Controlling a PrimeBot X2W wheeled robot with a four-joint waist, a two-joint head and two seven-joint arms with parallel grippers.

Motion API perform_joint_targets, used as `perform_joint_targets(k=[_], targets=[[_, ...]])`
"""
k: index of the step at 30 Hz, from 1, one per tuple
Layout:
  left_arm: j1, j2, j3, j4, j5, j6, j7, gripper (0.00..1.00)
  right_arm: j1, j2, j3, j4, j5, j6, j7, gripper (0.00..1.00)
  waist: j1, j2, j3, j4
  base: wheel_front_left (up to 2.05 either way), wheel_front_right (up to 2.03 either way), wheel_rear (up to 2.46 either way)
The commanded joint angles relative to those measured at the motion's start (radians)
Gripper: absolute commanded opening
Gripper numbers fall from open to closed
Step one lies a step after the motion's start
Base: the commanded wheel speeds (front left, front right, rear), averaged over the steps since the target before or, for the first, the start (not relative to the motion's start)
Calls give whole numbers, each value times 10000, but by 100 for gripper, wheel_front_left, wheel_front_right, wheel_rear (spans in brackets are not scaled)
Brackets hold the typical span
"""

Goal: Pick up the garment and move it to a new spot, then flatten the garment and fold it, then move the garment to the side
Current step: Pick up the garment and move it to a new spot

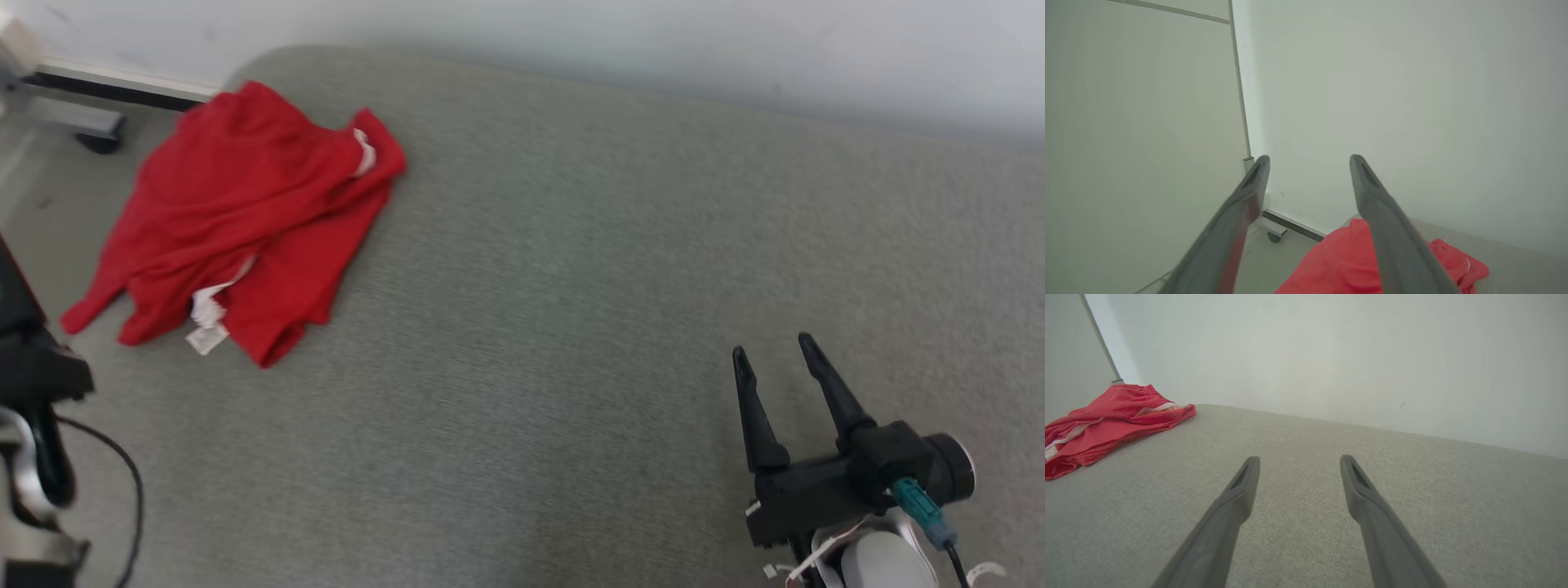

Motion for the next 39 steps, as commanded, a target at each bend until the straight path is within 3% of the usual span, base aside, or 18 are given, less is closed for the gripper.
perform_joint_targets(k=[1, 13, 20, 37, 38, 39], targets=[[-387, 137, 52, 86, -28, -3, 104, 100, -207, -20, -17, -119, 20, -21, -7, 100, -2, -1, 1312, -1302, 0, 0, 0], [-2582, 1569, 99, 1752, -310, -508, 1201, 100, -666, 158, -145, -924, -67, -21, -5, 100, -2, -1, 2484, -2742, 0, 0, 0], [-3399, 2177, 33, 2927, -366, -537, 2148, 100, -745, 168, -255, -1355, -97, -21, -7, 100, -2, -1, 2915, -3224, 0, 0, 0], [-4096, 2535, -197, 5229, -897, -536, 5040, 99, -772, 159, -307, -1573, -147, -21, -7, 100, -2, -1, 3158, -3485, 0, 0, 0], [-4104, 2535, -209, 5253, -880, -522, 5046, 16, -775, 146, -304, -1566, -156, -21, -7, 100, -2, -1, 3145, -3477, 0, 0, 0], [-4116, 2523, -223, 5260, -859, -481, 4968, 0, -771, 135, -310, -1558, -167, -21, -7, 100, -2, -1, 3122, -3459, 0, 0, 0]])
